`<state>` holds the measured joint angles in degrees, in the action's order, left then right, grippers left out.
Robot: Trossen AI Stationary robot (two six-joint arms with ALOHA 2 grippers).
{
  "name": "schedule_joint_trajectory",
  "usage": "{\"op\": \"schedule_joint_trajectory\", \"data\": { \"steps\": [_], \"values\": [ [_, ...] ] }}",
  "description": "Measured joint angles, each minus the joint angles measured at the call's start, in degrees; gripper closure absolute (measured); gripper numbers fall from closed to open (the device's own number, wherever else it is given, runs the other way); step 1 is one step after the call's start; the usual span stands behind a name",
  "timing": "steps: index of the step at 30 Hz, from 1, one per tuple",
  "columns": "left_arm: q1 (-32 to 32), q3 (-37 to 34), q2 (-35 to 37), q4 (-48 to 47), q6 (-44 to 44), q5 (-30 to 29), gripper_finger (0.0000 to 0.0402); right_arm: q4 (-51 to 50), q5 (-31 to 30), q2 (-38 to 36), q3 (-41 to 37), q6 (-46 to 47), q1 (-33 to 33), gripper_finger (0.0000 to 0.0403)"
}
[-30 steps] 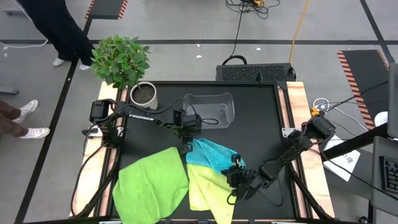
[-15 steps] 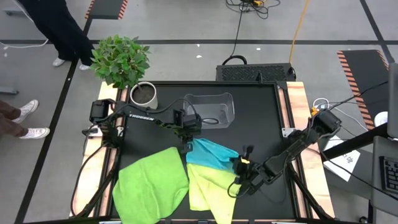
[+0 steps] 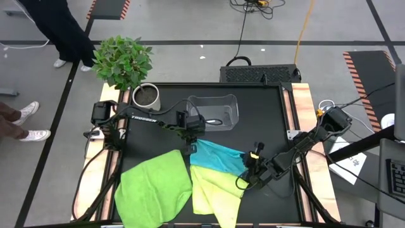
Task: Fold microfiber towels
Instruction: Fold the blue towel
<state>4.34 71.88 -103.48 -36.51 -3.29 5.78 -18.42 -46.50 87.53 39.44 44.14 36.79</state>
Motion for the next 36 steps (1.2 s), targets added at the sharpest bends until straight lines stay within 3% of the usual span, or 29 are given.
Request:
{"op": "schedule_joint_trajectory", "data": {
  "steps": [10,17,27,36],
  "values": [
    [0.3,0.2,0.0,1.0,0.2,-2.3,0.0397,-0.1,0.0,-4.5,0.0,-6.2,-1.0,0.0403],
    [1.9,8.1,0.0,-5.2,2.7,-6.0,0.0397,-1.7,-1.2,-20.2,0.0,-18.8,-5.5,0.0403],
    [4.8,23.1,0.0,-15.0,5.9,-10.2,0.0399,-6.7,3.2,-39.4,1.6,-33.4,-14.4,0.0403],
    [3.3,29.2,0.2,-21.3,5.5,-13.2,0.0397,-10.6,3.3,-40.4,6.3,-35.4,-14.3,0.0403]
  ]
}}
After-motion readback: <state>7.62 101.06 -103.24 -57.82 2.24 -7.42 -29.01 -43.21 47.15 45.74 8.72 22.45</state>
